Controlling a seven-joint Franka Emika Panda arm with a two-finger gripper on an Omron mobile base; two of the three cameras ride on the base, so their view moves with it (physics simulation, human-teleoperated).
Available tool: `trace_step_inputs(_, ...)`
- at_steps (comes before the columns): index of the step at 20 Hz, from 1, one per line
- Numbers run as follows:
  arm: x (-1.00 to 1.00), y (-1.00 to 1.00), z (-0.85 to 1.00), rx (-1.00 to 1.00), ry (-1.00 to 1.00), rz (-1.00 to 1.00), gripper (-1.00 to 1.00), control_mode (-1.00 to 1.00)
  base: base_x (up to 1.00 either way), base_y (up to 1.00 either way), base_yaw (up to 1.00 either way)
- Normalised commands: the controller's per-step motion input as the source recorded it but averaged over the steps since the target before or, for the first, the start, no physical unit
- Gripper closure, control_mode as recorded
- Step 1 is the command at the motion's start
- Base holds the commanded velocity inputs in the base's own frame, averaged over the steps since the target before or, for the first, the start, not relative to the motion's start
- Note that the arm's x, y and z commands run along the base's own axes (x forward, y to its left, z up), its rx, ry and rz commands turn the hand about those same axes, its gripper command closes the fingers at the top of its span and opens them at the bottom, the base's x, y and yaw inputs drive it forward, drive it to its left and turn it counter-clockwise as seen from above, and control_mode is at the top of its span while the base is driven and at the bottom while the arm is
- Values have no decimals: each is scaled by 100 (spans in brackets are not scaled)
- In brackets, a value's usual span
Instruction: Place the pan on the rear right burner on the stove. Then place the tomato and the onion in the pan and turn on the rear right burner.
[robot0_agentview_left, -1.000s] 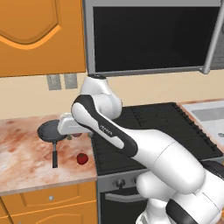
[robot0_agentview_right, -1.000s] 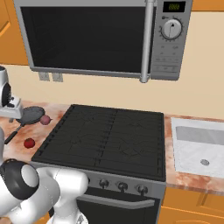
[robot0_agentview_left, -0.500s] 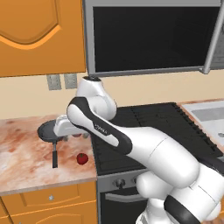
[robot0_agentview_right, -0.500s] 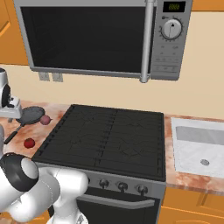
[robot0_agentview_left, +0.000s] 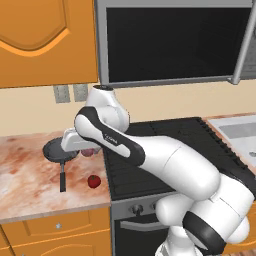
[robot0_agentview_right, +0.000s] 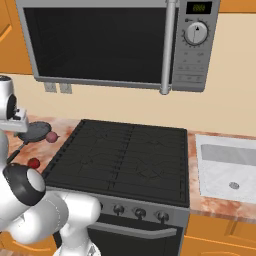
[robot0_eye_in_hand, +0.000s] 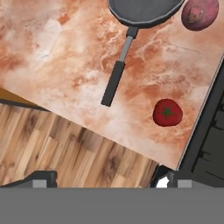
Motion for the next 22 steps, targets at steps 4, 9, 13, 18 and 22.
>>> trace_step_inputs(4,11,9,-3,-2,-1,0,-100,-100,0,0,0)
trace_step_inputs(9,6,18,-9,-1,-2,0,-100,-100,0,0,0)
trace_step_inputs(13,2,9,-14,0,-2,0,-100,-100,0,0,0)
trace_step_inputs(18,2,4,-16,0,-1,0,-100,-100,0,0,0)
trace_step_inputs(22,7,0,-20,0,0,0,-100,-100,0,0,0)
